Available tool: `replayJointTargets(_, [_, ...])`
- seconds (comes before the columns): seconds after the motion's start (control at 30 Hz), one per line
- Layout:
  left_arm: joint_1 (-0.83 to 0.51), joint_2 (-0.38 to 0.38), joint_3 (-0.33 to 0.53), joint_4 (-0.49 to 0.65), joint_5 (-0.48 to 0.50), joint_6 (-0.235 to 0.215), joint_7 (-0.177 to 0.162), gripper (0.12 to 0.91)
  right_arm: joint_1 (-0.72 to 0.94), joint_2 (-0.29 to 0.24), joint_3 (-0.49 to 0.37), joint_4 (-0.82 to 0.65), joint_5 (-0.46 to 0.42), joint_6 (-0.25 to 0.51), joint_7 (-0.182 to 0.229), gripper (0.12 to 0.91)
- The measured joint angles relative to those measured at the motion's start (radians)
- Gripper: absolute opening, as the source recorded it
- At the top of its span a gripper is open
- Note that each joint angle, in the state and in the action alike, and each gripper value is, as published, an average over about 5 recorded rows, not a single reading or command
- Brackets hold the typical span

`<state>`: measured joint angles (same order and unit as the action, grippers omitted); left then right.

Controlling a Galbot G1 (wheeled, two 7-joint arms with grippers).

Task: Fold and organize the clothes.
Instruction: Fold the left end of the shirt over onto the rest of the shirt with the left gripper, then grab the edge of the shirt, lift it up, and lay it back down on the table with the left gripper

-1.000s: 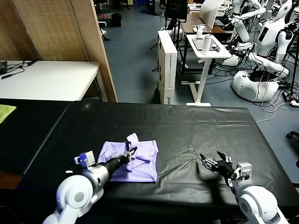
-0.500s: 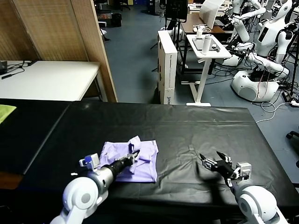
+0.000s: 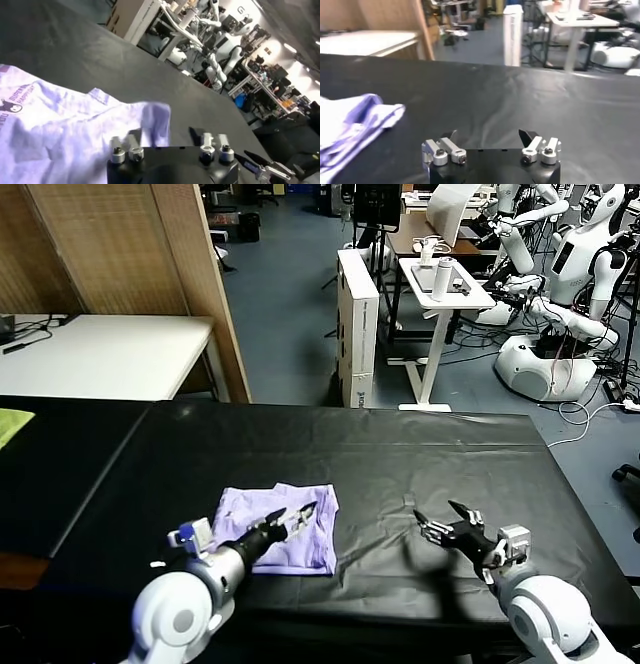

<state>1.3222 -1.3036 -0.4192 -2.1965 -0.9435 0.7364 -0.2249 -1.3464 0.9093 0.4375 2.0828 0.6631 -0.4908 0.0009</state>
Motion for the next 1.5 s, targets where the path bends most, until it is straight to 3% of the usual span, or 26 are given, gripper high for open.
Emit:
replayJointTargets(0.23, [0.026, 0.077, -0.107, -0.024, 0.090, 0.000, 0.050, 0.907, 0.133, 0.017, -0.172, -0.018, 0.000, -0.001, 0.012, 0.907])
replayJointTargets(0.43, [0.057, 0.097, -0.169, -0.025, 0.151, 0.000, 0.067, 0.907, 0.252, 0.094, -0.303, -0.086, 0.000, 0.000, 0.023, 0.907])
replayJointTargets(0.67, [0.082, 0.095, -0.194, -0.018, 0.172, 0.000, 0.071, 0.907, 0.323, 0.176, -0.382, -0.155, -0.014, 0.000, 0.023, 0.886])
replayJointTargets(1.0, [0.091, 0.092, -0.196, 0.010, 0.190, -0.011, 0.072, 0.907, 0.362, 0.244, -0.411, -0.254, -0.040, 0.014, 0.011, 0.620])
replayJointTargets(1.23, [0.094, 0.094, -0.198, 0.023, 0.199, -0.024, 0.074, 0.907, 0.349, 0.242, -0.413, -0.266, -0.043, 0.019, 0.003, 0.236])
replayJointTargets(1.3, [0.094, 0.094, -0.199, 0.025, 0.201, -0.026, 0.074, 0.907, 0.338, 0.234, -0.407, -0.248, -0.039, 0.019, 0.003, 0.162])
replayJointTargets(1.5, [0.092, 0.091, -0.198, 0.034, 0.207, -0.030, 0.075, 0.907, 0.305, 0.214, -0.397, -0.217, -0.043, 0.017, 0.001, 0.139])
